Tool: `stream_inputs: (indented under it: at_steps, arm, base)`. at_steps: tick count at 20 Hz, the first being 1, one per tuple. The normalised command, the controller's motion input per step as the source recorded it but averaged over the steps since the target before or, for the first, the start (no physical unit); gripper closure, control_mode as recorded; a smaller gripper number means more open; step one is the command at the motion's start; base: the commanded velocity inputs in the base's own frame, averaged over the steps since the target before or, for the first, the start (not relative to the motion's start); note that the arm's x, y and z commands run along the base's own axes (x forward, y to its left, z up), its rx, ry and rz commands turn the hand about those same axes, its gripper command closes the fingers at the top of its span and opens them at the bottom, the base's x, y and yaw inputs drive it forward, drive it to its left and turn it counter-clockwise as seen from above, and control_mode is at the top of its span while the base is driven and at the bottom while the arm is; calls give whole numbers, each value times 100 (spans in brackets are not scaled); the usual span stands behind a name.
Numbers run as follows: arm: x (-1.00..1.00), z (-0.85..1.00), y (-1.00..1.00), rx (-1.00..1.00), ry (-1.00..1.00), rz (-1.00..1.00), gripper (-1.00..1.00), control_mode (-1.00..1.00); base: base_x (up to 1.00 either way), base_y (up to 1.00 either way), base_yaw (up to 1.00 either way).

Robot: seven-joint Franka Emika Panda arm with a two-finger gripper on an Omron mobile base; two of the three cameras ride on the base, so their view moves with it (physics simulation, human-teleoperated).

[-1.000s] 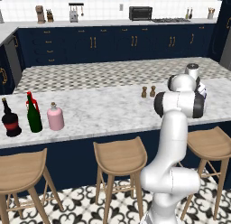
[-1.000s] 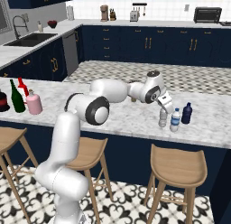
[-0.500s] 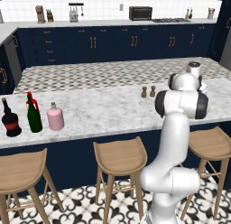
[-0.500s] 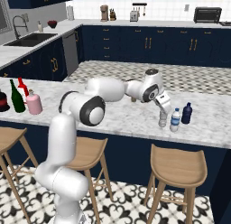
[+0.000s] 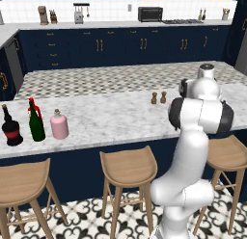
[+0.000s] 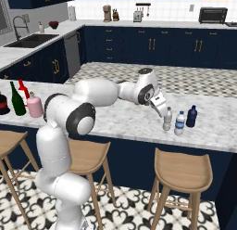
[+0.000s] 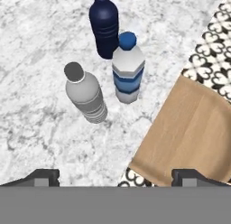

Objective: Move the plastic bottles in the middle to the plastics group, and the glass bottles in the middle to the glass group.

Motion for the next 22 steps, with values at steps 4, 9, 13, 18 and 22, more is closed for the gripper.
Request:
stream_inputs:
  at_steps: [4, 9, 13, 18, 22]
  arm:
    - [-90, 37, 31, 0, -5, 0, -100, -100]
    - [-88, 75, 16, 0, -13, 4, -100, -100]
    - [-24, 100, 51, -18, 7, 2, -100, -100]
    - [-17, 23, 62, -7, 15, 0, -100, -100]
    - [-36, 13, 28, 0, 1, 8, -100, -100]
  base:
    - [0, 0, 0]
    - [0, 0, 0]
    - [0, 0, 0]
    - [0, 0, 0]
    - [0, 0, 0]
